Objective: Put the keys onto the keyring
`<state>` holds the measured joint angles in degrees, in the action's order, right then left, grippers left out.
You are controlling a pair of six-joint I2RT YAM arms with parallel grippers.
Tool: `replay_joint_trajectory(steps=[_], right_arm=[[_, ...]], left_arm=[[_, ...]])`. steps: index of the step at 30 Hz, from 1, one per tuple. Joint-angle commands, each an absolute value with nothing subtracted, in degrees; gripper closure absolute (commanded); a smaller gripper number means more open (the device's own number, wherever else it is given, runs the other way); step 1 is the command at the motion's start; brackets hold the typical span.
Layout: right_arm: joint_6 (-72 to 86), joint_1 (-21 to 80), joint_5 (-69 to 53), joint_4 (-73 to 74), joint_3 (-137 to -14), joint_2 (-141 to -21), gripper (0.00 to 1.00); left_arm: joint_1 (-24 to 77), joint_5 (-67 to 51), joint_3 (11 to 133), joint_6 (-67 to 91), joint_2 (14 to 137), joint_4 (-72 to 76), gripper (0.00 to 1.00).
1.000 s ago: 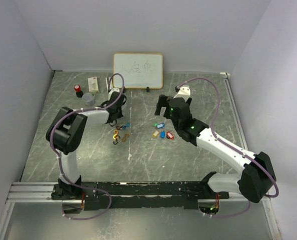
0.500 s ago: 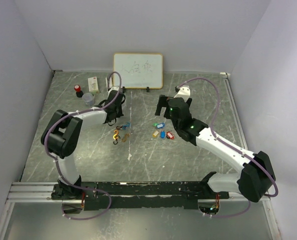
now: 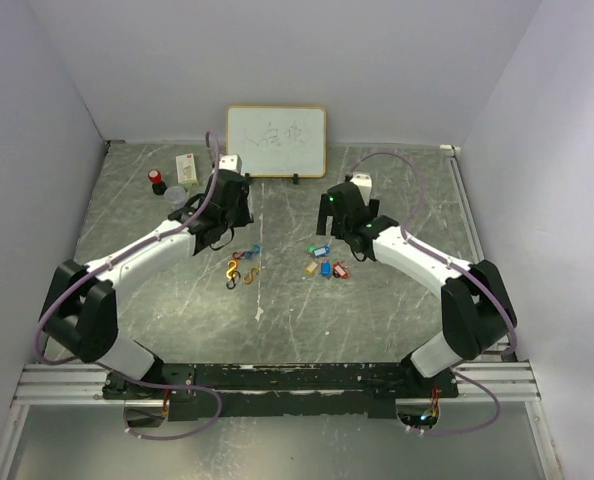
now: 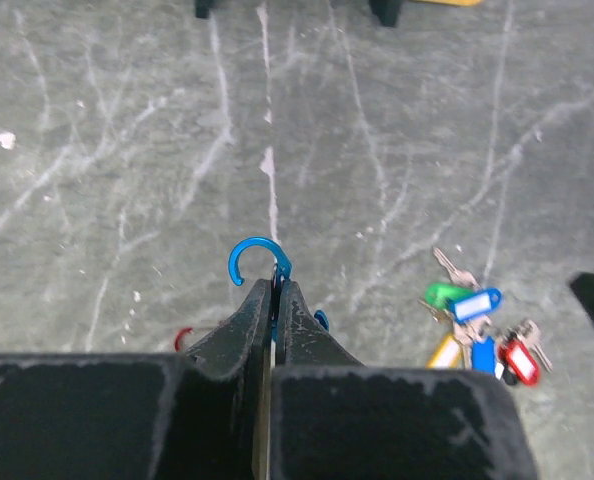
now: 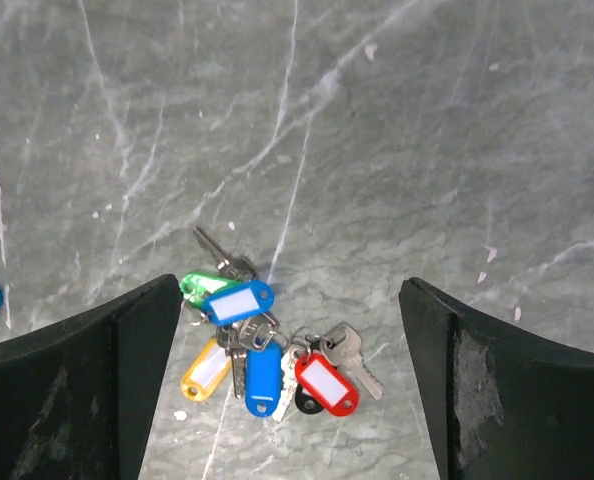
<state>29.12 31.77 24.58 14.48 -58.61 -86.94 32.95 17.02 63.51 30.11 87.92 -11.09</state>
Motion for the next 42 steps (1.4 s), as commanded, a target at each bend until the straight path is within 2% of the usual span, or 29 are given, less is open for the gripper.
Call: replay_joint_trajectory(steps=[1,10,16,23,42], right_arm=[[28.92,31.47,19.99,16.63,-60.35,-88.57,0.11],[30.59,31.70,10.71,19.03,-63.23,-93.58,0.42],[31.70,32.32,7.14,18.32,-61.14,-95.27,0.50],[32.72,32.69,4.31,16.24,-58.32,-95.28,0.57],[34.01,32.78,3.33,12.65,-55.98,-98.26,0.65]], left_arm=[[35.72,15.96,60.75,33.58,83.69,-13.49,0.93],[36.36,16.54,56.44,33.11,79.50,-13.97,0.93],[36.39,15.98,54.63,33.63,78.83,-13.34,0.93],[36.36,16.41,54.73,33.30,78.31,-13.34,0.93],[36.39,17.03,54.67,33.09,78.44,-13.35,0.93]])
